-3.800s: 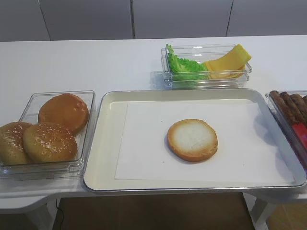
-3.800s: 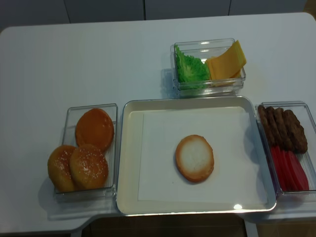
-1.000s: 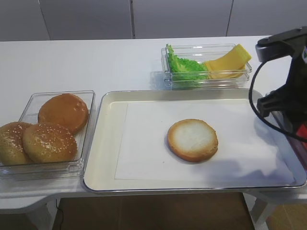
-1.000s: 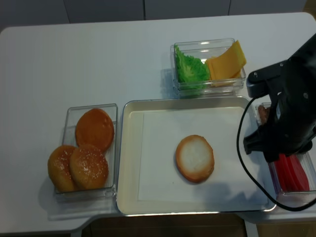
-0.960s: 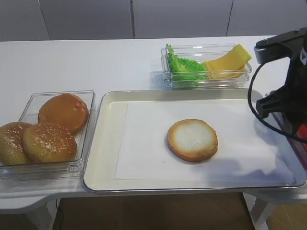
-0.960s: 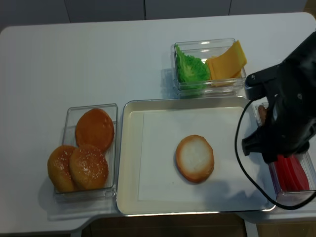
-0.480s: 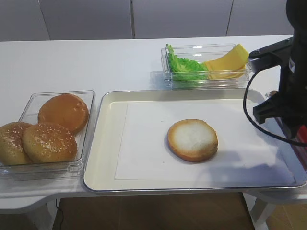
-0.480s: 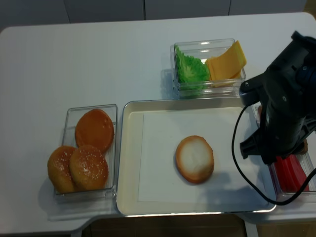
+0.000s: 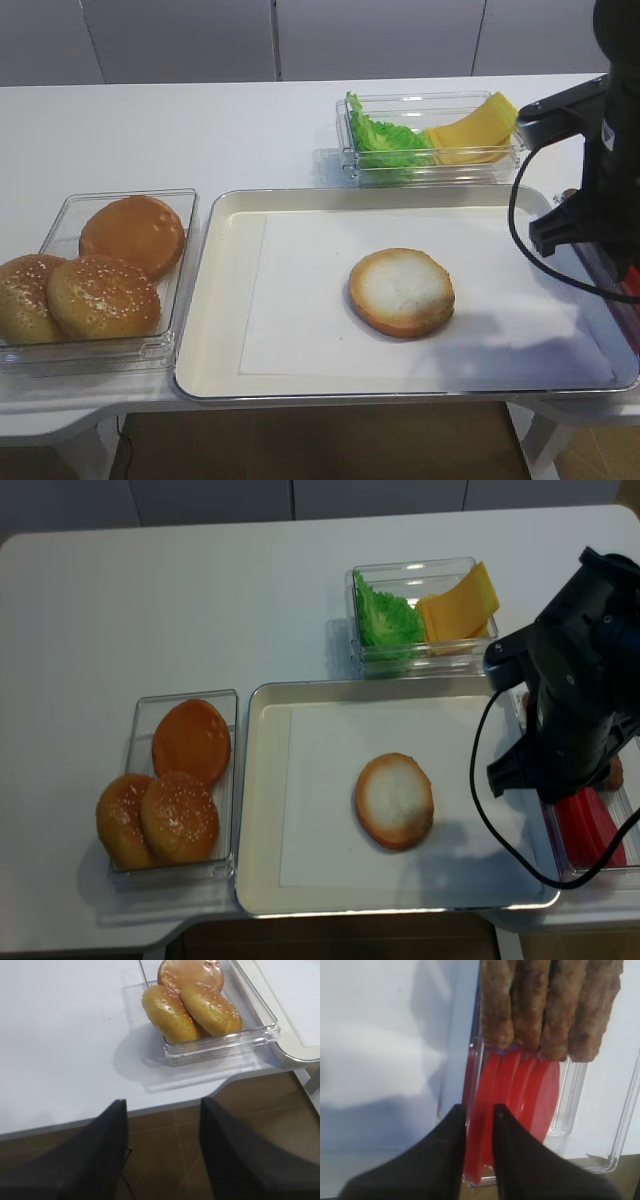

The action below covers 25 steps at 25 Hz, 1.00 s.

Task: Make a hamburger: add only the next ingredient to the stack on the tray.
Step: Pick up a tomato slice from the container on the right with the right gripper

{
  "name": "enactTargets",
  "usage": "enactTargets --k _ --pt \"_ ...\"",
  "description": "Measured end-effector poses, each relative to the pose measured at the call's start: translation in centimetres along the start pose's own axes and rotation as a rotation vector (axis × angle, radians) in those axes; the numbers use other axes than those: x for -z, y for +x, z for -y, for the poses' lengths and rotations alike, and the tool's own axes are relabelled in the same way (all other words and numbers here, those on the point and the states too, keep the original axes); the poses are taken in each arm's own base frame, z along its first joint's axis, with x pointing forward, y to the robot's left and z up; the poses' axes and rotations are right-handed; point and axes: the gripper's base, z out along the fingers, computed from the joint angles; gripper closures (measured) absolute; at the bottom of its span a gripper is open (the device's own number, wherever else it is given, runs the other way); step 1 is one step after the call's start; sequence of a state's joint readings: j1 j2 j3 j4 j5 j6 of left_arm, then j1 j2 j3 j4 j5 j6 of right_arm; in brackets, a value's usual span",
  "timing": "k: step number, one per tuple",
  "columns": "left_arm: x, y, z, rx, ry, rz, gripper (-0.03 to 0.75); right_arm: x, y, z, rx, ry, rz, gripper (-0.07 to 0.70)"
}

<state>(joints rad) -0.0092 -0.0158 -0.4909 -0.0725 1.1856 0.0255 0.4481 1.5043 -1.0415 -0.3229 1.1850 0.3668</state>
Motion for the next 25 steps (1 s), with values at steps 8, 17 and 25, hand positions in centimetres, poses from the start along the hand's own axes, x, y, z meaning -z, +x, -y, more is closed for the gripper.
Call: enactTargets --k 8,17,25 --pt "0.00 0.00 0.00 0.000 0.000 0.000 0.365 0.01 0.07 -0.20 0.003 -0.022 -0.008 0.494" --pt "0.00 0.00 0.00 0.000 0.000 0.000 0.365 0.01 0.03 -0.22 0.011 -0.024 -0.003 0.494" --pt "0.00 0.00 0.00 0.000 0.000 0.000 0.365 0.01 -0.01 -0.19 0.012 -0.022 0.000 0.494"
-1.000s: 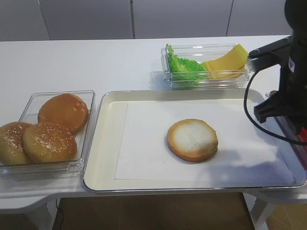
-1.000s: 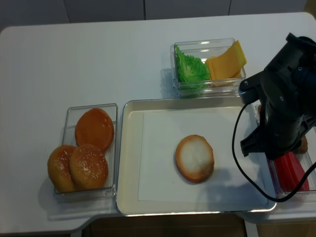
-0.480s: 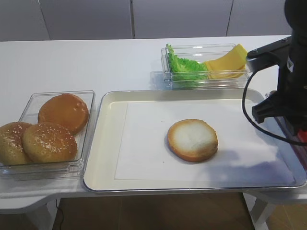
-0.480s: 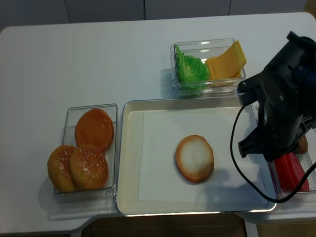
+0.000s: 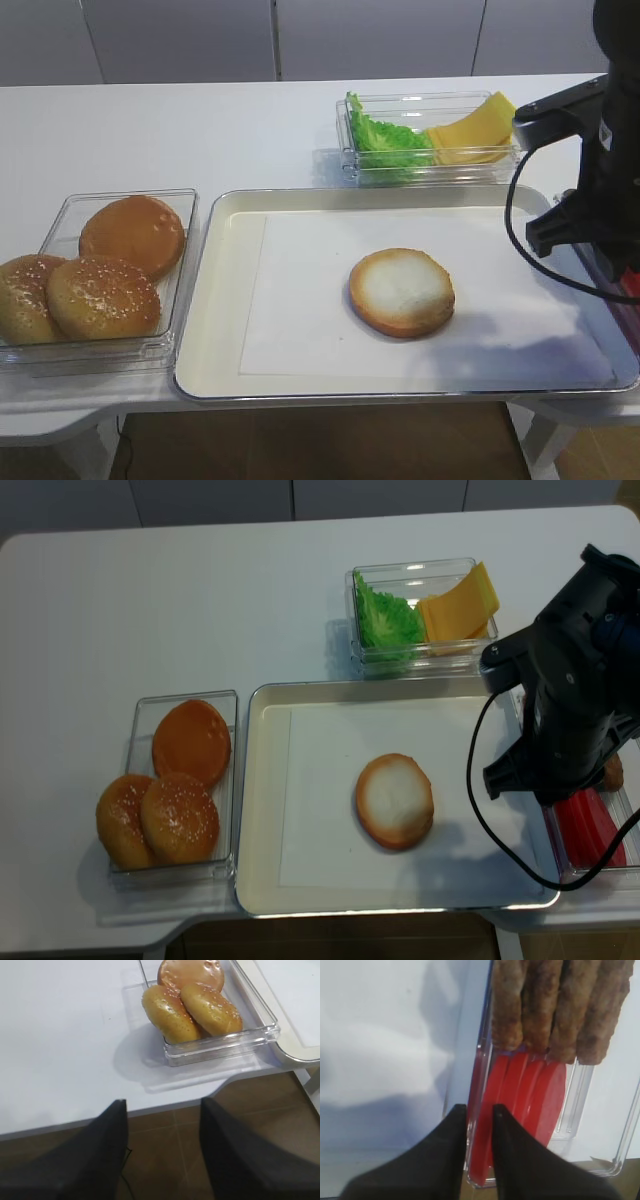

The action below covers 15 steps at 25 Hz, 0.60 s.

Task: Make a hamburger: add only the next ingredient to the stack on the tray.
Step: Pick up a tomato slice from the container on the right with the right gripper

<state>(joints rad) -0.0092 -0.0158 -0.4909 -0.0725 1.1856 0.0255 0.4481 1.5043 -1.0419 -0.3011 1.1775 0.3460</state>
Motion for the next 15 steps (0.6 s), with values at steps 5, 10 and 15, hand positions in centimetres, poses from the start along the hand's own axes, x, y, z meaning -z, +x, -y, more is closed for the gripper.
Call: enactTargets --k 5,10,15 --pt "0.00 0.00 0.00 0.000 0.000 0.000 0.365 -0.15 -0.13 0.07 0.002 0.008 -0.003 0.494" --pt "0.00 0.00 0.00 0.000 0.000 0.000 0.365 -0.82 -0.35 -0.10 0.005 0.027 -0.028 0.493" --pt "0.00 0.00 0.00 0.000 0.000 0.000 0.365 -0.87 -0.40 -0.03 0.000 0.038 -0.026 0.494"
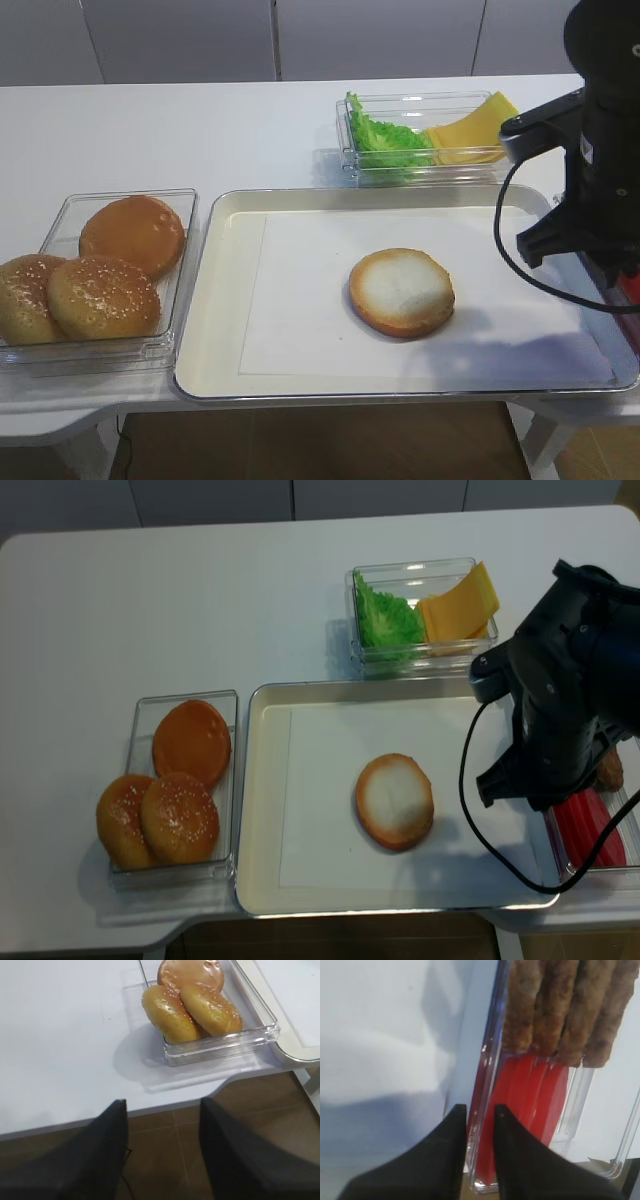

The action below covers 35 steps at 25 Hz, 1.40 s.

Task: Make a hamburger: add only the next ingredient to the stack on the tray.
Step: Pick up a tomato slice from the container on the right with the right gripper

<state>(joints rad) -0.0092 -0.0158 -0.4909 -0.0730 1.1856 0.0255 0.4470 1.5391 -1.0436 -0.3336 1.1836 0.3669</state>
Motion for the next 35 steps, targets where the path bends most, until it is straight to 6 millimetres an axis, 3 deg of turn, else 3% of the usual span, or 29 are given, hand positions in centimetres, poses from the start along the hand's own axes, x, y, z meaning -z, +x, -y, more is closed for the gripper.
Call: enactTargets --k 5,10,15,21,24,29,32,35 --pt "0.0 0.0 0.0 0.000 0.000 0.000 0.365 0.0 0.0 0.0 -0.009 0.003 -0.001 0.512" --pt "0.0 0.0 0.0 0.000 0.000 0.000 0.365 0.0 0.0 0.1 -0.013 0.011 0.000 0.619" --pt "0.0 0.0 0.0 0.000 0.000 0.000 0.365 0.3 0.1 0.2 -0.016 0.010 0.012 0.632" --pt "0.0 0.0 0.0 0.000 0.000 0.000 0.365 2.3 1.2 1.1 -0.047 -0.007 0.061 0.631" --pt "0.0 0.0 0.0 0.000 0.000 0.000 0.365 2.5 1.4 1.1 -0.057 -0.021 0.060 0.568" --pt "0.0 0.0 0.0 0.000 0.000 0.000 0.365 2.5 1.5 0.9 -0.065 -0.044 0.052 0.338" --pt "0.0 0.0 0.0 0.000 0.000 0.000 0.365 2.5 1.5 0.9 -0.066 -0.046 0.051 0.309" --pt "0.0 0.0 0.0 0.000 0.000 0.000 0.365 2.5 1.5 0.9 -0.066 -0.047 0.051 0.332"
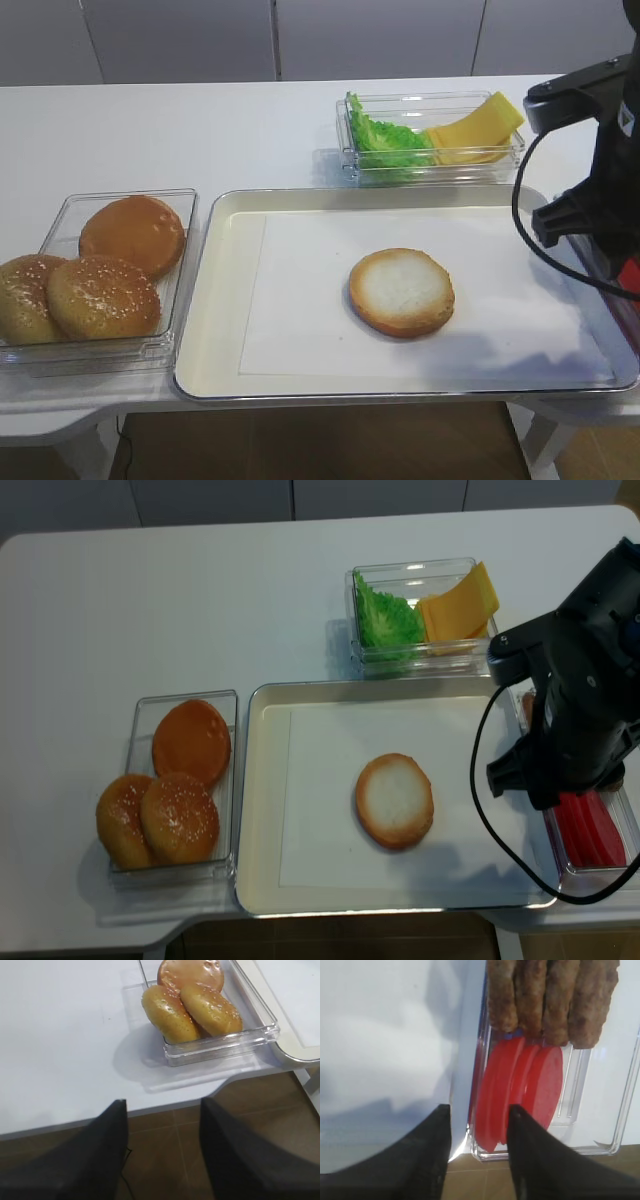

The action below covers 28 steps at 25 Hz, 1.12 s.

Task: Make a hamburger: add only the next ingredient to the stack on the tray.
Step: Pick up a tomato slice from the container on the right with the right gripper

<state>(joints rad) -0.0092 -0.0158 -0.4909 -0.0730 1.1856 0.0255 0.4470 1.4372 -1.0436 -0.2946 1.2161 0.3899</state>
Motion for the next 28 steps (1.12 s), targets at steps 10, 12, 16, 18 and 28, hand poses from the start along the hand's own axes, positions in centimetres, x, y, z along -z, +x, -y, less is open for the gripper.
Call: enactTargets --k 10,12,16,18,28 --pt "0.0 0.0 0.0 0.000 0.000 0.000 0.365 -1.5 -0.6 -0.6 0.026 0.016 -0.056 0.392" --pt "0.0 0.0 0.0 0.000 0.000 0.000 0.365 -1.8 -0.7 -0.7 0.030 0.019 -0.066 0.393" --pt "0.0 0.0 0.0 0.000 0.000 0.000 0.365 -2.4 -0.9 -0.8 0.043 0.041 -0.080 0.394" --pt "0.0 0.0 0.0 0.000 0.000 0.000 0.365 -2.4 -0.9 -0.8 0.044 0.043 -0.079 0.396" --pt "0.0 0.0 0.0 0.000 0.000 0.000 0.365 -2.4 -0.9 -0.7 0.046 0.048 -0.077 0.510"
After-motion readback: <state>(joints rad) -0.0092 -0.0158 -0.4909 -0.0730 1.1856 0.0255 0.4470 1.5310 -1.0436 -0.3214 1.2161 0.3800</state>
